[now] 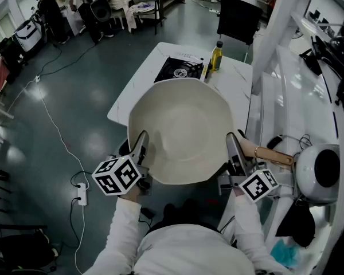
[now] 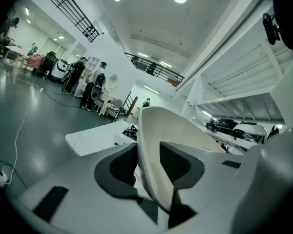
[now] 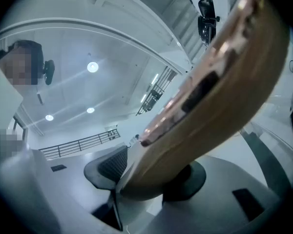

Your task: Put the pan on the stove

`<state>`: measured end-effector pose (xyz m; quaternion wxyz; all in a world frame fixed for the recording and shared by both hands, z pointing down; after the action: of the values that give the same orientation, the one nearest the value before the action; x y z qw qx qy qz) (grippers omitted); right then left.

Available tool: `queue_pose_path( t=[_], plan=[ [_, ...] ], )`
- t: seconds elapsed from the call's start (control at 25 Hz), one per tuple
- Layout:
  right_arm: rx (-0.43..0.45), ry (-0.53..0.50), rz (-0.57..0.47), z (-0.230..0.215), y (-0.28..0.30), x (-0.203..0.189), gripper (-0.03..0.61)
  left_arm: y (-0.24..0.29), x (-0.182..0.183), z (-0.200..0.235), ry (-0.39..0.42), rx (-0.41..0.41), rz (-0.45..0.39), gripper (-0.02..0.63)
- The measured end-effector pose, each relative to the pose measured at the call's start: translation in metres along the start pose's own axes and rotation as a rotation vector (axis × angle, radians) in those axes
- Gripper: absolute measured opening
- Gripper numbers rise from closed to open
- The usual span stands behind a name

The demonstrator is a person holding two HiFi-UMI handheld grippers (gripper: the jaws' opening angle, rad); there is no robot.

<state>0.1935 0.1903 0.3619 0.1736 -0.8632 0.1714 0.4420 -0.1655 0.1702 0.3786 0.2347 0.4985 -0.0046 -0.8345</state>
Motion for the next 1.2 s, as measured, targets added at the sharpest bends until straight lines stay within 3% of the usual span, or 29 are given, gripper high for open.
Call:
queue_pose_path(
  t=[0.56,1.2],
  plan=[
    [-0.005,0.041,-0.016,-0.026,-0.001,0.008,0.225,0.017,-0.015,-0.012,-0.042,0.021,0.027,0.144],
    [0.005,0.064,-0.013,-0.067,0.047,0.019,0.225,0.074,0.012,-0.016,0.009,0.034,0.013,0.144]
  ],
)
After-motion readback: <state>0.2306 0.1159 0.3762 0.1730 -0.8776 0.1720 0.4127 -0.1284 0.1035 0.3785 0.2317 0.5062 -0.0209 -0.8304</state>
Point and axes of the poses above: the fingertips, and each gripper's own axes: y forward along the fingers, z to its left, x out of its top, the point moved 10 cm from there along -y, backward along the fingers, and after that the axes turned 2 degrees about z, right-handed, at the moved point
